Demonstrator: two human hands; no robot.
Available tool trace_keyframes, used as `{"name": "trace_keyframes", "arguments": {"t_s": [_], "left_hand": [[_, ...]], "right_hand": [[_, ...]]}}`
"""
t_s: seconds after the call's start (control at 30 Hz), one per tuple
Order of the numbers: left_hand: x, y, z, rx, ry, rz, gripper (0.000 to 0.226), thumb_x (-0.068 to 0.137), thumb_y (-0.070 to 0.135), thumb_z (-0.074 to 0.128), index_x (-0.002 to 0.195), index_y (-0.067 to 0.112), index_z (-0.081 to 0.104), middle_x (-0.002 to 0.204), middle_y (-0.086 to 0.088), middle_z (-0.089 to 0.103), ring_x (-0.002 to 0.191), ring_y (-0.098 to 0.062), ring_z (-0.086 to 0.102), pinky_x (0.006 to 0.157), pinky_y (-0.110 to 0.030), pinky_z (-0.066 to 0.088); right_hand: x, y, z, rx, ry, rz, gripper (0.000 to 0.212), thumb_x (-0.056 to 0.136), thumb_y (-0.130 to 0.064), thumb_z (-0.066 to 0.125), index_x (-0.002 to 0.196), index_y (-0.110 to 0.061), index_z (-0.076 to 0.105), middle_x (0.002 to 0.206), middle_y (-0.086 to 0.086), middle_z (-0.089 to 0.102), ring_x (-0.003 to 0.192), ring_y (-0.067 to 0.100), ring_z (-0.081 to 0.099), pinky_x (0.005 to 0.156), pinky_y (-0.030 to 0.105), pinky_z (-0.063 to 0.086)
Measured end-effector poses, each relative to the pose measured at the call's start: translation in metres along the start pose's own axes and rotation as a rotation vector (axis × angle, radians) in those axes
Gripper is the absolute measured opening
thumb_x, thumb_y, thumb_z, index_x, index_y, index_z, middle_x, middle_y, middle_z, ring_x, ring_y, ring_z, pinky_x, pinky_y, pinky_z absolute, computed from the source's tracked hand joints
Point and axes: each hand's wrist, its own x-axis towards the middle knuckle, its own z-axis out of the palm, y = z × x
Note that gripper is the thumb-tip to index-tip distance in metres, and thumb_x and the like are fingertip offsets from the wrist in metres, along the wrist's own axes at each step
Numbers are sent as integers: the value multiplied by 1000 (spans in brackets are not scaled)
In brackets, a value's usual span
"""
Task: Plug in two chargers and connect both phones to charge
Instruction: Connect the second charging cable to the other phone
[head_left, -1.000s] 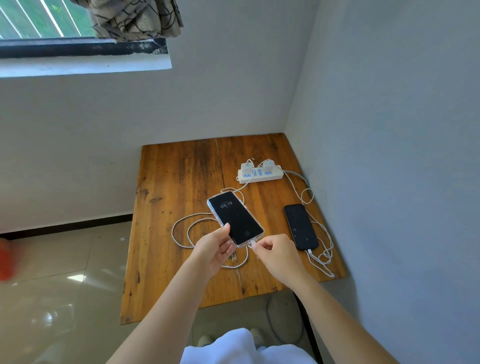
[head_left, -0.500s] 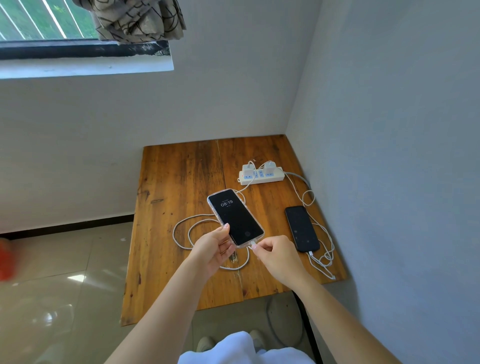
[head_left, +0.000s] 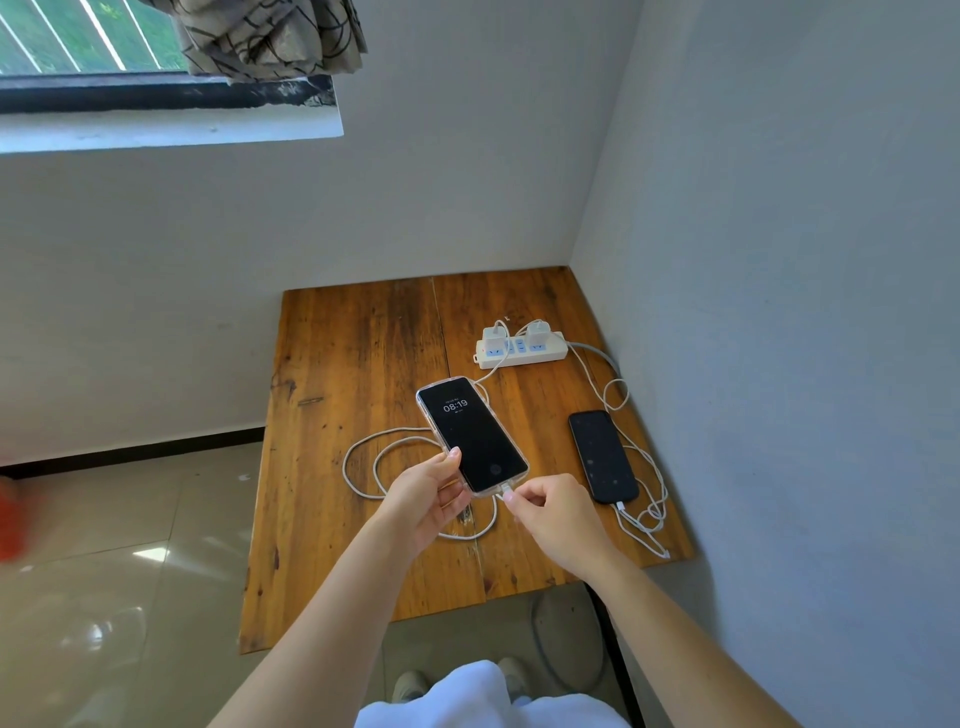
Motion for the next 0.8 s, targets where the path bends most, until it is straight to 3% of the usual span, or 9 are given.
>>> {"name": "trace_keyframes", "arguments": {"t_s": [0.27,0.8], "left_hand": [[1,0,0,20,5,1,27,93,19,58,119,13,57,108,-14,71,95,-25,70,58,-24,55],[4,2,0,6,17,-6,29,92,18,59,120,11,57,107,-14,71,92,-24,70,55,-23,55]], "right_hand": [[1,2,3,1,-3,19,20,91,-30,58,75,-24,67,64,-12,62,67,10,63,57,10,42],[4,1,3,2,-5,19,21,91,-29,58,74,-23,68,65,-10,63,66,9,62,56,10,42]]}}
